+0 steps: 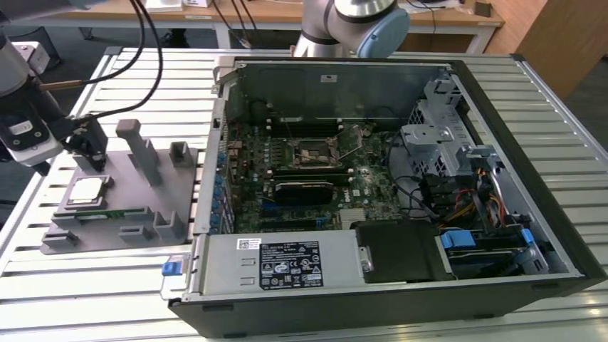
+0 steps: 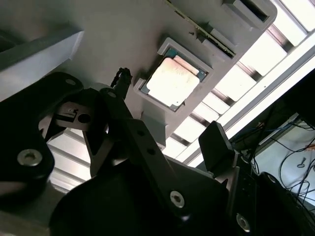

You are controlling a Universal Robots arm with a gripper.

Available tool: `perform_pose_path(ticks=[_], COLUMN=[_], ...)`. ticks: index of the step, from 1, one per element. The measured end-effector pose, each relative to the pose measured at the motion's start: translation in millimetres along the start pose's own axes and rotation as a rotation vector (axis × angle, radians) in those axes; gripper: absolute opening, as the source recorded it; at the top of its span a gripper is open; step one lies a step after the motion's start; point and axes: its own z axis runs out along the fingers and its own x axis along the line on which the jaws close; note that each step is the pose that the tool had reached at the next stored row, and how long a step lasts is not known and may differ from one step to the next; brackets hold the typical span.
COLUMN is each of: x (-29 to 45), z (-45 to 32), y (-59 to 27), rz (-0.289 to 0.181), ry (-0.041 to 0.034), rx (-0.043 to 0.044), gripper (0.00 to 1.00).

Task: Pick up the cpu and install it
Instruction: 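Pick up the cpu and move it towards the insertion slot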

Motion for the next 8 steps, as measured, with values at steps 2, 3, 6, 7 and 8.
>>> perform_pose_path(ticks=[2, 3, 6, 7, 8], x=[1.5, 2.4, 4.3, 5.0, 6.1], z=[3.6, 5.5, 11.1, 12.9, 14.6], y=[-0.9, -1.3, -2.2, -2.3, -2.3], rz=[-0.012, -0.017, -0.020, -0.020, -0.020], ry=[0.0006, 0.0006, 0.0004, 0.0006, 0.0009], rx=[-0.0009, -0.0019, -0.0022, -0.0021, -0.0020], gripper=[0.82, 0.82, 0.82, 0.82, 0.82])
